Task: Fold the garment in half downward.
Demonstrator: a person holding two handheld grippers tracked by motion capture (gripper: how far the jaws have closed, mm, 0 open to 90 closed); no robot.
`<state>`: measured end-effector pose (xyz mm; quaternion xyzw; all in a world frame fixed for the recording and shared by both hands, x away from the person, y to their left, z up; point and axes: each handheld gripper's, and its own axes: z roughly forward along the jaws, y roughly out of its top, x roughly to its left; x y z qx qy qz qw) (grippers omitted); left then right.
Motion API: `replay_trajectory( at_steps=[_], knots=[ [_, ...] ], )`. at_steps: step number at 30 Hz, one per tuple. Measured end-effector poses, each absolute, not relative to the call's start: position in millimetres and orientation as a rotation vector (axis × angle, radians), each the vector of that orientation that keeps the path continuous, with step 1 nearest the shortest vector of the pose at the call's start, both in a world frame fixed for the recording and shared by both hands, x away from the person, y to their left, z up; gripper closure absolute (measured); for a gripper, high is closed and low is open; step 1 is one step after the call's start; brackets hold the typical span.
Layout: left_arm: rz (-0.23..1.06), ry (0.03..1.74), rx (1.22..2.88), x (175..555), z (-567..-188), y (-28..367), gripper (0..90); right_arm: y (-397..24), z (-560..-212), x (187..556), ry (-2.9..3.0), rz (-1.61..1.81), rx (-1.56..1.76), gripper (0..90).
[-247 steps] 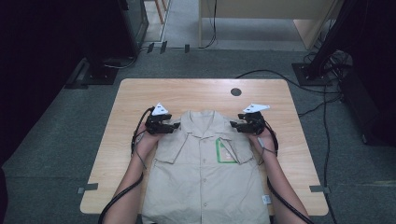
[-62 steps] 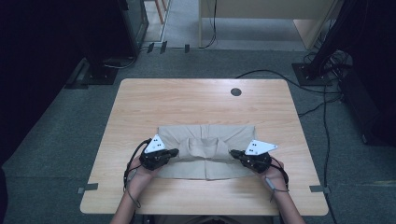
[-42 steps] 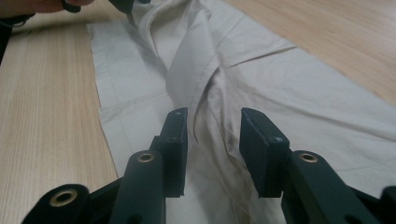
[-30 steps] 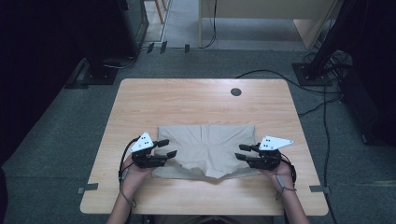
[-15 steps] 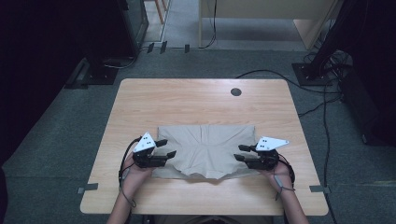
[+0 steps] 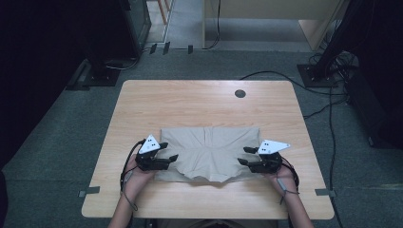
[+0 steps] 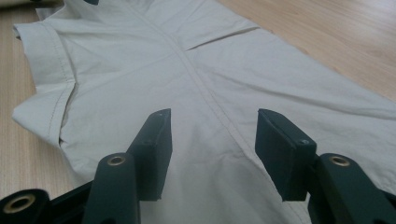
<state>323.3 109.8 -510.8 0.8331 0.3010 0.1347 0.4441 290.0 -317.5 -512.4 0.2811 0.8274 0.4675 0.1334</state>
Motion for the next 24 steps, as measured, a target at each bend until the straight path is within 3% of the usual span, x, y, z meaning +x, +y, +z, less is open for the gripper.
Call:
replay_trajectory(
  at_steps=[24],
  knots=[
    [0.343, 0.766, 2.164, 327, -520, 110, 30.7, -312, -524, 296, 2.456, 1.248, 0.865, 40.0]
  ],
)
